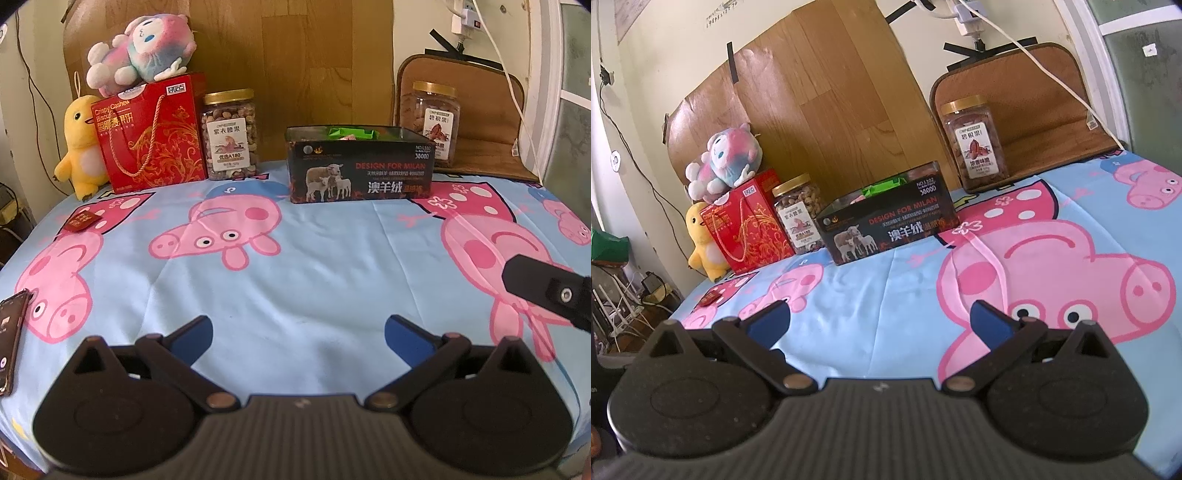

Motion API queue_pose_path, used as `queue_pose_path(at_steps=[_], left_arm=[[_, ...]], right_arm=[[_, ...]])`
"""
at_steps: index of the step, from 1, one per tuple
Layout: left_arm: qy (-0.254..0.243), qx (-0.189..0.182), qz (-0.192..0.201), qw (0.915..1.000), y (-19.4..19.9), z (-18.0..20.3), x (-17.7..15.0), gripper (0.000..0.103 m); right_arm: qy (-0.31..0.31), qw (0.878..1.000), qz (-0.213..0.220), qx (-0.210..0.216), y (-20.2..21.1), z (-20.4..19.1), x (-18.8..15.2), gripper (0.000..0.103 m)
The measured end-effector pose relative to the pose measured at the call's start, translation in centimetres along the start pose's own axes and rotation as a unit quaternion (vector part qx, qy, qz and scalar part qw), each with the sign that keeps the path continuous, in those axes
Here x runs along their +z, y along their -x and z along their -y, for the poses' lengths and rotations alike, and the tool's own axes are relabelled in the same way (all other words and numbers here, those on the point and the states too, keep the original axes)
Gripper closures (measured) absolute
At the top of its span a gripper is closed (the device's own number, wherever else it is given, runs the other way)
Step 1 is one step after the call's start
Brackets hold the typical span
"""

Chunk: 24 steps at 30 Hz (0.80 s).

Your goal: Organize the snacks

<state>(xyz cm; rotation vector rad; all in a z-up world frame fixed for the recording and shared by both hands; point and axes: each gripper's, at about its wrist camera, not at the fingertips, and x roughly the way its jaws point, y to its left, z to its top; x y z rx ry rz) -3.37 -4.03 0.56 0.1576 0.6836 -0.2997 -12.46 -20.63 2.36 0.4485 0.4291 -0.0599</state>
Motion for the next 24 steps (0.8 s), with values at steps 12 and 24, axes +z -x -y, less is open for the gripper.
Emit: queue_pose_path(at_steps=[12,24], left_arm=[[-0.003,0.001,-0.016,0.9999,-1.2,0.5,0.1,0.000],[-0.025,-0.001,-0.021,0.9995,-2.3,2.8,1.9,0.000]], right_arm=[[0.002,1.000,0.004,-0.002,-0.4,0.6,-0.3,0.000],[-0.002,1.000,0.010,-0.005,-0.4,1.9,0.3,0.000]])
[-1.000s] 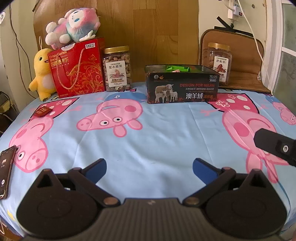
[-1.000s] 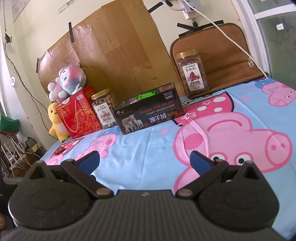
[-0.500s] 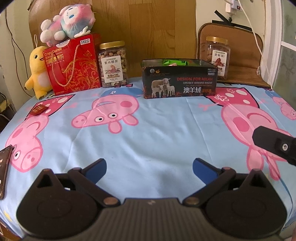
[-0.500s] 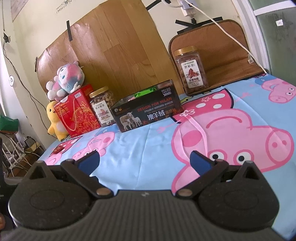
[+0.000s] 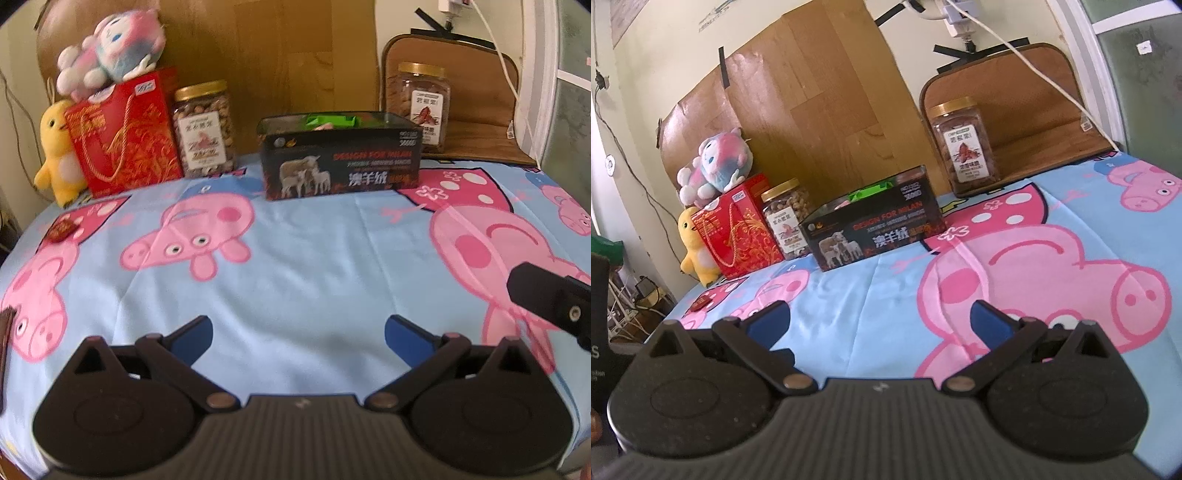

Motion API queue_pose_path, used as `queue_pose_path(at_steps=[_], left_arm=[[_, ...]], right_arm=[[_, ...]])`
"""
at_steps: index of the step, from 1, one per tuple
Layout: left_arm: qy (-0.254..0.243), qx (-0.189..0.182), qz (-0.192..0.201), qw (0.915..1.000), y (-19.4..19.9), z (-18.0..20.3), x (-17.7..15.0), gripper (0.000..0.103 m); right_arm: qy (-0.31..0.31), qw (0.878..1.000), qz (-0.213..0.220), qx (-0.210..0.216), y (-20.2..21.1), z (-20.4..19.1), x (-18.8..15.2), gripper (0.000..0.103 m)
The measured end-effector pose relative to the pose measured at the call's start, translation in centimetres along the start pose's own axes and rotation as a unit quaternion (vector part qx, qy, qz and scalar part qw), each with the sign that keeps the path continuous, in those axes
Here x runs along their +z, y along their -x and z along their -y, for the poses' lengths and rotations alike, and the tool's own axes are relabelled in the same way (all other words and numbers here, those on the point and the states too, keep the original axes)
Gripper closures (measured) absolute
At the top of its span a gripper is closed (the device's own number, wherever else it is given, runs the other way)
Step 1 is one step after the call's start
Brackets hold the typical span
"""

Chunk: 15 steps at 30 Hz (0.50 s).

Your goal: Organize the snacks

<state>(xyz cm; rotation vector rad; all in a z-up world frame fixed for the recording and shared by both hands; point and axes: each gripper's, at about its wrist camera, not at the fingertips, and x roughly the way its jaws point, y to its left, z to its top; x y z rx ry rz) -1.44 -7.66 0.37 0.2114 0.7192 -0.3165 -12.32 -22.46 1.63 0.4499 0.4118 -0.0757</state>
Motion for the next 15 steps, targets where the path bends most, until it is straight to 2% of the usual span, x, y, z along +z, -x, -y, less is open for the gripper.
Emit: queue_pose_path(at_steps=[8,15], left_arm=[[-0.021,-0.002,-0.008,0.9998,-1.1,2.0,1.4,0.000],[-0.021,-0.002,-0.012,0.9997,-1.9,2.4,3.1,0.000]], right_arm=[[-0.022,1.000,-0.004,-0.006,-0.2,1.9,0.6,0.000],[-0.035,0.999,-0.027,0.008,-1.4,3.3,2.2,0.000]])
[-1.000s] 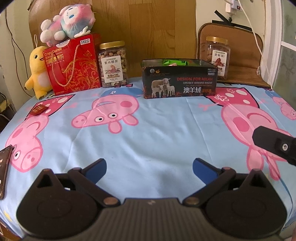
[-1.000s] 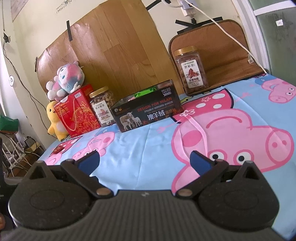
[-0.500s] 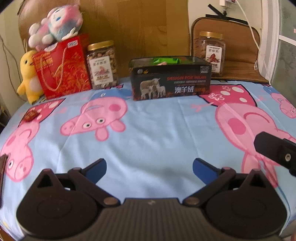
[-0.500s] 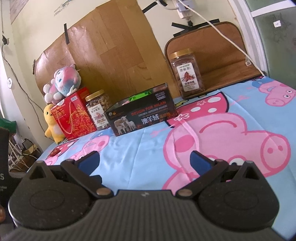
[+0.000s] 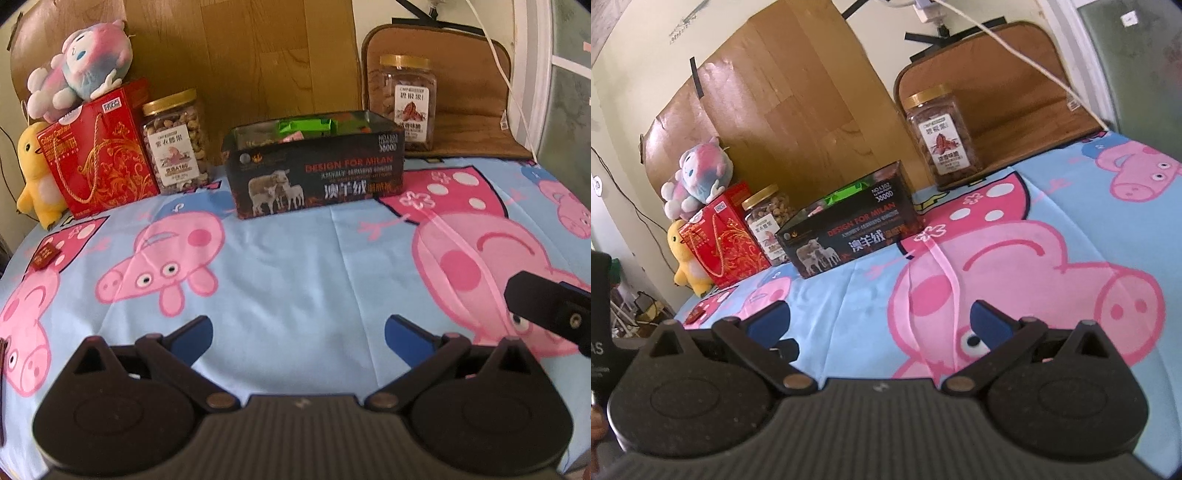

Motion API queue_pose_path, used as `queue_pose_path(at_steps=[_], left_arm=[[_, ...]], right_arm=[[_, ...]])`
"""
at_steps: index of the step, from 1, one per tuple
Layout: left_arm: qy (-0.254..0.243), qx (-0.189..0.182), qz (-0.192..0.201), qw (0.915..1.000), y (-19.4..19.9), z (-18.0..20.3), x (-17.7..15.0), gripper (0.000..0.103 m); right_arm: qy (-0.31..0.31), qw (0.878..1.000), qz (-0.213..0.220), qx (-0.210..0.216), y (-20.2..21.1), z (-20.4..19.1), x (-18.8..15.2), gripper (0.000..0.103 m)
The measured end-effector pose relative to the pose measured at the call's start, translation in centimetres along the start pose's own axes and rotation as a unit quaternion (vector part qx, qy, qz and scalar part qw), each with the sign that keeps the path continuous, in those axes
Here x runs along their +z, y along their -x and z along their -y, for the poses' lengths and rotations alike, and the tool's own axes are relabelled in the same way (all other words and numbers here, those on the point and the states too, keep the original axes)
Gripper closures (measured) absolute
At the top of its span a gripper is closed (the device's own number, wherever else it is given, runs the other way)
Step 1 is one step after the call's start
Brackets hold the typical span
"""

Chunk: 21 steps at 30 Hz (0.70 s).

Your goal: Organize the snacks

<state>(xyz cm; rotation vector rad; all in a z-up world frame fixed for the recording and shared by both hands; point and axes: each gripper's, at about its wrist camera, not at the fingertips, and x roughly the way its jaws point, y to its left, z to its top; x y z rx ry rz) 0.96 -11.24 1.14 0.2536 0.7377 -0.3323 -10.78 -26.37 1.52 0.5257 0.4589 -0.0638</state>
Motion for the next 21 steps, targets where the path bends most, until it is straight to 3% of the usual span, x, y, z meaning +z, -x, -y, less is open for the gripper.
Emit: queue_pose_path(at_steps=[4,21], left_arm=[[0.003,0.006,0.004,1.0000,-0.4,0.0,1.1,0.000],[0.014,0.018,0.005,0.9997,-1.0,-0.5,2.2,0.000]], right_arm=[[0.025,1.000,0.003,0.007,-0.4,-0.3,1.3,0.000],[0.030,0.999,-0.004,0.017,-1.7,-1.2,2.6,0.000]])
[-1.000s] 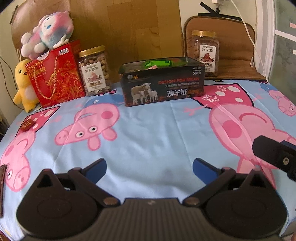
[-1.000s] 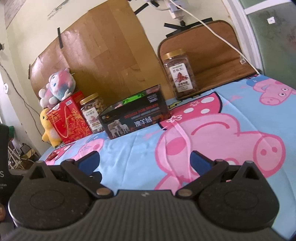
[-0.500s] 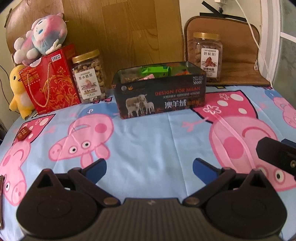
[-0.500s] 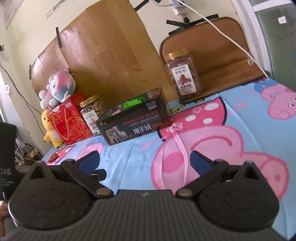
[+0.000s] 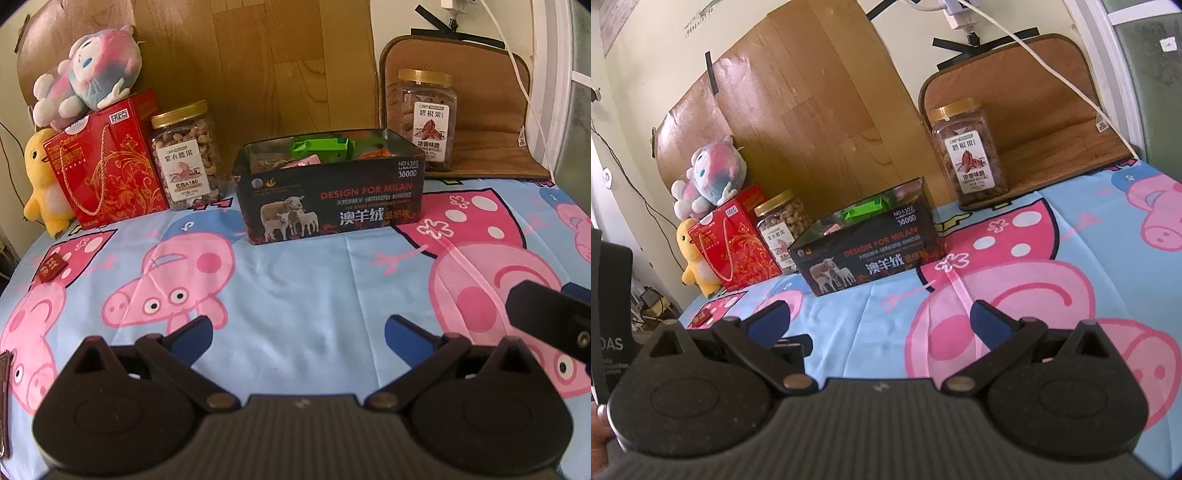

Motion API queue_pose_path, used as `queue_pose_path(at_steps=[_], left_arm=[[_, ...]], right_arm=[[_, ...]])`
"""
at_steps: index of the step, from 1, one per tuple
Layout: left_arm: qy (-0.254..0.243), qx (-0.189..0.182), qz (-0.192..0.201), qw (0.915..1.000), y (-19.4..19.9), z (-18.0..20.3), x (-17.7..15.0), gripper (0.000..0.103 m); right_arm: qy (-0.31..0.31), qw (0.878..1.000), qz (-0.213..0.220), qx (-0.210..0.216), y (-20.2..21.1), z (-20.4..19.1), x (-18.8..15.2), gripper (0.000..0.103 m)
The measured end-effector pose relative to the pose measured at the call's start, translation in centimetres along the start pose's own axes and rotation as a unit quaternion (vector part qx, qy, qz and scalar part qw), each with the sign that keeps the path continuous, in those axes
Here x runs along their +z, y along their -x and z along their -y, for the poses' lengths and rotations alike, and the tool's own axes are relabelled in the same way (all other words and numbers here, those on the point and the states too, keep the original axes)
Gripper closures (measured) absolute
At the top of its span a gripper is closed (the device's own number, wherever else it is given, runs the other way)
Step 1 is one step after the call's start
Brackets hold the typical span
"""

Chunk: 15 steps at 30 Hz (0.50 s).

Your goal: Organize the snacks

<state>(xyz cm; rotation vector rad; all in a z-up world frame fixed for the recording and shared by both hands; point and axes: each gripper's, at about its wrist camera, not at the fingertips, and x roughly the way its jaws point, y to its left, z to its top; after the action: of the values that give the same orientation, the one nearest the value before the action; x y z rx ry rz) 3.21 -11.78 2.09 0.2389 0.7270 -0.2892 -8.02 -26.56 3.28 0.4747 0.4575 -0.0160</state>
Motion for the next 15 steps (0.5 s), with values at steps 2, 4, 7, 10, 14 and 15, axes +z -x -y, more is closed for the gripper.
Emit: queue_pose_path(at_steps=[2,4,7,10,14,15], left_arm=[[-0.002,0.003,-0.002,1.0000,-0.2,-0.1,-0.1,0.000],[-0.003,0.001,-0.006,1.0000,-0.5,-0.2,-0.1,0.000],[-0.003,-0.005,-0.010,0.9999,-1.1,-0.5,0.1,0.000],[-0.005,-0.007,-0.006,0.9999,-1.6,-0.7,0.3,0.000],[-0.003,-0.016,-0.011,0.9998,-2.3,-1.1,0.4,0.000],[-0.003,-0.016,-0.011,0.9998,-2.5,-1.2,0.5,0.000]], right_arm=[[0.005,1.000,-0.002,-0.002,-0.1,-0.2,-0.1,0.000],[0.005,1.000,-0.006,-0.005,-0.3,-0.3,-0.1,0.000],[0.006,1.000,-0.013,-0.010,-0.8,-0.5,-0.2,0.000],[0.007,1.000,-0.018,-0.015,-1.5,-0.5,-0.3,0.000],[-0.004,1.000,-0.019,-0.024,-2.1,-0.3,-0.4,0.000],[-0.005,0.999,-0.018,-0.026,-2.2,-0.4,-0.4,0.000]])
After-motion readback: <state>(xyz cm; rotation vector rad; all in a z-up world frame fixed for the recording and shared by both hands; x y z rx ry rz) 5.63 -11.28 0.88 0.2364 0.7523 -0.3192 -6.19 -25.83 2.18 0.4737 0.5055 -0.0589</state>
